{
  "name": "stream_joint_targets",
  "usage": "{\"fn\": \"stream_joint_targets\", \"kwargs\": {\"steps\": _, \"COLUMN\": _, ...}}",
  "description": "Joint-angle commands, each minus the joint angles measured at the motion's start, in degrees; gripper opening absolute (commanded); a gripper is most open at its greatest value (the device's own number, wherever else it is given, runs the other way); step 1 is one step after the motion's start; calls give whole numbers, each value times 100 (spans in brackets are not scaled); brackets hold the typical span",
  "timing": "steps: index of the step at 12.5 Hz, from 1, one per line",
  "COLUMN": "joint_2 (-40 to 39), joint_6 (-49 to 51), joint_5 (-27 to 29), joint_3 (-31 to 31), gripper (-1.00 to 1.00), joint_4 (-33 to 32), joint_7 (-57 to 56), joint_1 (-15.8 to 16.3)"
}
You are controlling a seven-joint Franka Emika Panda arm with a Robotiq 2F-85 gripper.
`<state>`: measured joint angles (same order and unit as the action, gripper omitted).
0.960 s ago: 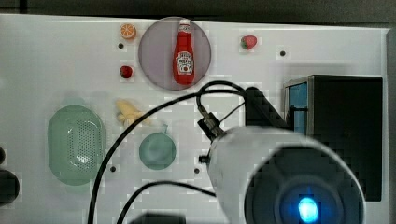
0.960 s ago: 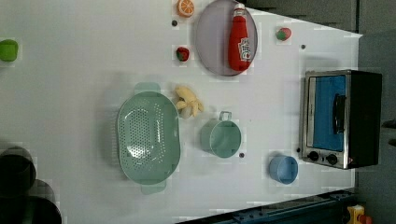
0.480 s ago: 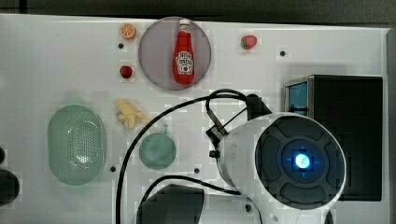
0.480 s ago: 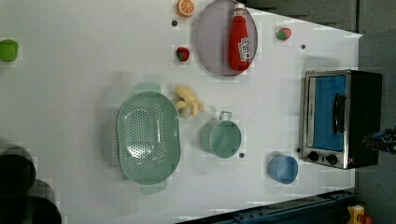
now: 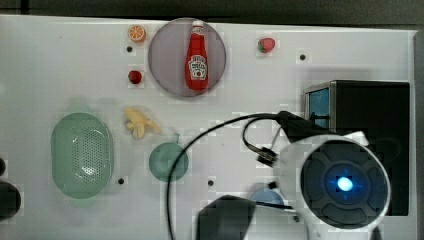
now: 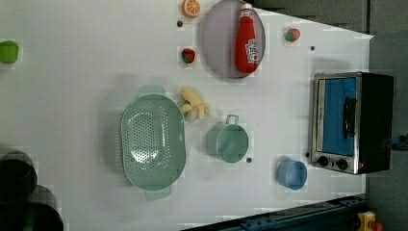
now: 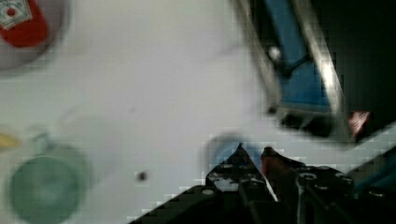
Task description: Flap open oven.
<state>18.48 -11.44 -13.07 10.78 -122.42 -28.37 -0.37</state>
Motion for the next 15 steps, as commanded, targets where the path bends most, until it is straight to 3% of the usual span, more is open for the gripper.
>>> {"fn": "stream_joint_targets", "kwargs": {"steps": 1, "joint_2": -26, "joint_6": -681, "joint_5": -220, "joint_3": 378, "gripper": -65, "joint_4": -277, "joint_7": -1921, "joint_1": -201}}
{"fn": "stream_joint_targets", "kwargs": {"steps": 6, "joint_2": -559, "joint_6": -2103, "joint_5": -220, "joint_3": 1107, "gripper": -65, "joint_4": -649, "joint_7": -2747, "joint_1": -219}}
{"fn": "stream_joint_targets", "kwargs": {"steps": 11, "joint_2": -1514, "joint_6": -3122, "joint_5": -205, "joint_3": 1335, "gripper": -65, "joint_4": -650, "joint_7": -3034, "joint_1": -234}}
{"fn": "stream_joint_targets", "kwargs": {"steps": 15, "joint_2": -2126, "joint_6": -3339, "joint_5": -179, "joint_3": 1390, "gripper": -65, "joint_4": -651, "joint_7": -3033, "joint_1": -258}}
